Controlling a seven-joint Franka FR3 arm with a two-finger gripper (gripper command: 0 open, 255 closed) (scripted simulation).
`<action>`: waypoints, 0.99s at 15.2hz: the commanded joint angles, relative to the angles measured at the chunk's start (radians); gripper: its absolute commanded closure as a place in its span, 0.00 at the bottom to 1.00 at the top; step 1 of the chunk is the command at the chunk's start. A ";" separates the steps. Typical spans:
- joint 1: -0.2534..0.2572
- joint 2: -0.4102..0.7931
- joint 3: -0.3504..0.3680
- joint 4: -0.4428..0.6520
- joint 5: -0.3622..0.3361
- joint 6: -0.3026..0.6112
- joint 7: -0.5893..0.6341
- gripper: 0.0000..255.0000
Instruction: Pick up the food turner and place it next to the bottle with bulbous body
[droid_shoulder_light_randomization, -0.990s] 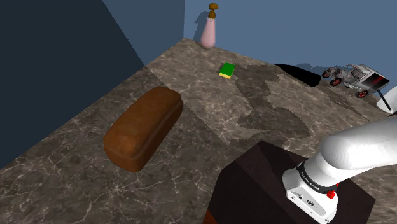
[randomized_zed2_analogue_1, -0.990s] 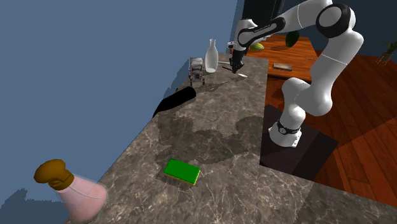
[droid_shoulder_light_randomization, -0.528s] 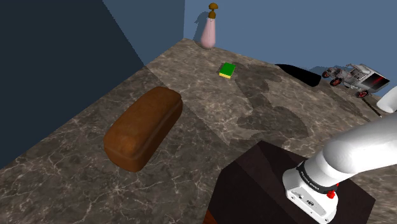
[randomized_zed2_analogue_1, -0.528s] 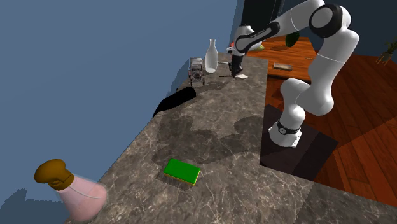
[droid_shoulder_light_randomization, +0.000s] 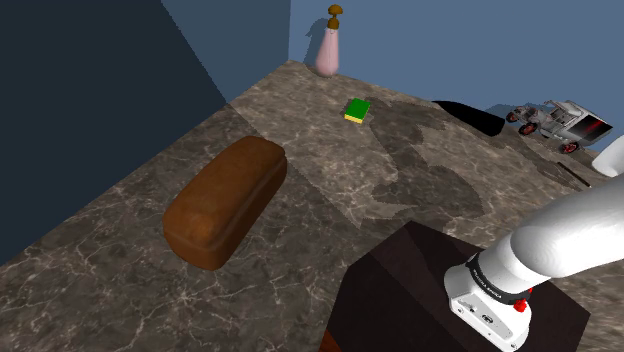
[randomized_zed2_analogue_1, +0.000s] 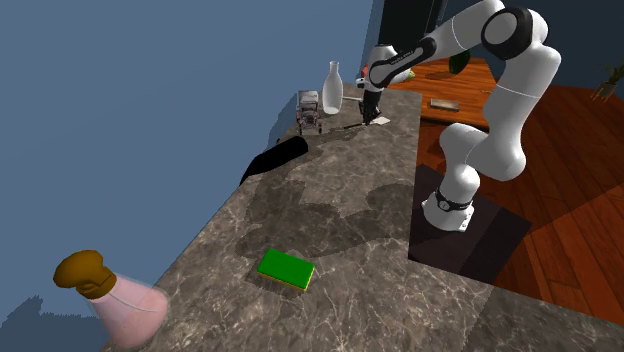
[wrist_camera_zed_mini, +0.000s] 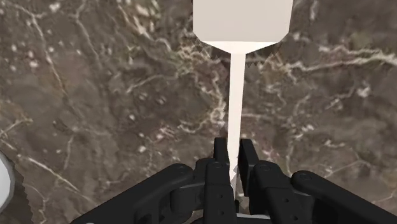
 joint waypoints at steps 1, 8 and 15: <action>0.000 0.000 0.000 0.000 0.000 0.000 0.000 1.00; 0.000 0.000 0.000 0.000 0.000 0.000 0.000 0.00; -0.224 -0.067 0.249 0.062 -0.048 -0.137 0.039 0.00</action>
